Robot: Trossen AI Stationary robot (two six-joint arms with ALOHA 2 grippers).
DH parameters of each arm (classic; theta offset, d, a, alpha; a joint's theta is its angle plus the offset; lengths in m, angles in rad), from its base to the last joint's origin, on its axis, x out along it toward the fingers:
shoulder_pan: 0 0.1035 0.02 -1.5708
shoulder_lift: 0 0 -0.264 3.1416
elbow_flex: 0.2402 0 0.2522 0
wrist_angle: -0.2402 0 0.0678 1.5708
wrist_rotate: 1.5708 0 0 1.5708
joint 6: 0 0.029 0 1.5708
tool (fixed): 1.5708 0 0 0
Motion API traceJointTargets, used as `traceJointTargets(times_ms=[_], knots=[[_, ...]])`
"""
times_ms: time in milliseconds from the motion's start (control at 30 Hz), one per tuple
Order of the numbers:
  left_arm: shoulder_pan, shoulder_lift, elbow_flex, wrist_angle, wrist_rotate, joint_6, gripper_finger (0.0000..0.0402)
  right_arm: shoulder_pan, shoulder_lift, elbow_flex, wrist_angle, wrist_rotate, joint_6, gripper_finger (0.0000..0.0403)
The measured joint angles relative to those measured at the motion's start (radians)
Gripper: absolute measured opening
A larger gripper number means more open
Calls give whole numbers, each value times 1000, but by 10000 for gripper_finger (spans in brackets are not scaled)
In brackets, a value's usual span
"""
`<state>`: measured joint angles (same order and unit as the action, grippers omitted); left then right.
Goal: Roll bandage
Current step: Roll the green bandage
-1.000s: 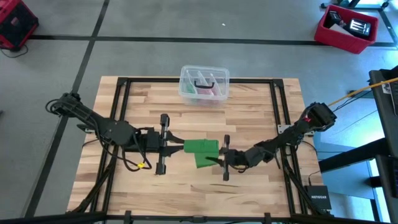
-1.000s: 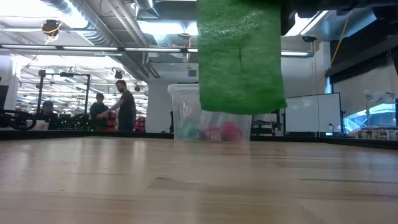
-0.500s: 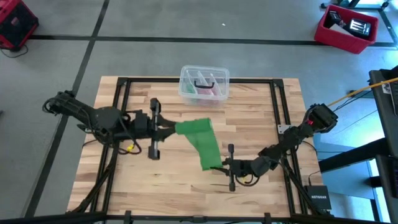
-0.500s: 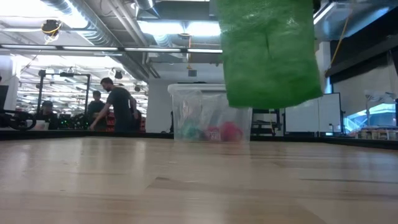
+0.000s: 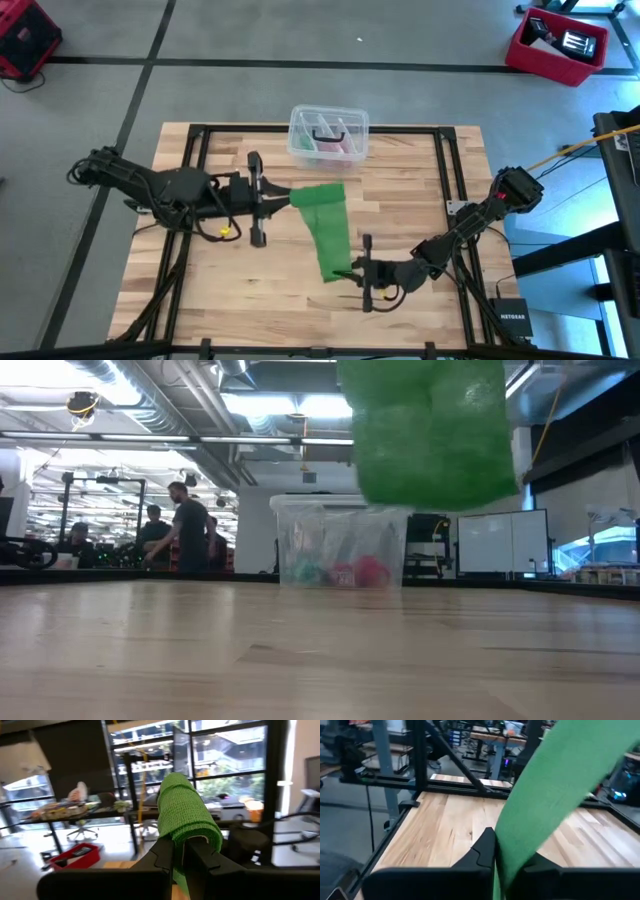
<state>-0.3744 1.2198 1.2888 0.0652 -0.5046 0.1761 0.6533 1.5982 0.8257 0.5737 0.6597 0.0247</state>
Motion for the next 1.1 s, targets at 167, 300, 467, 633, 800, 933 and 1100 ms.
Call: traceJointTargets(times_ms=[167, 300, 467, 633, 800, 933, 1100], knots=[[-30, 0, -16, 1, 27, 1, 17, -8, 0, 0, -41, 20, 114, 65], [-40, 0, -25, -6, 31, -6, 17, -8, 0, 0, -63, 30, 126, 132], [-45, 0, -25, -11, 30, -14, 17, -5, -73, 0, -137, 37, 99, 206], [-45, 0, -26, -10, 30, -15, 17, -5, -210, 0, -338, 29, 152, 244], [-45, 0, -26, -9, 30, -19, 17, -8, -273, 0, -377, 56, 182, 252], [-45, 7, -26, -4, 31, -30, 17, -44, -251, 1, -296, 57, 123, 253], [-49, 22, -27, -3, 76, -46, 17, -105, -222, 1, -288, 84, 75, 253]])
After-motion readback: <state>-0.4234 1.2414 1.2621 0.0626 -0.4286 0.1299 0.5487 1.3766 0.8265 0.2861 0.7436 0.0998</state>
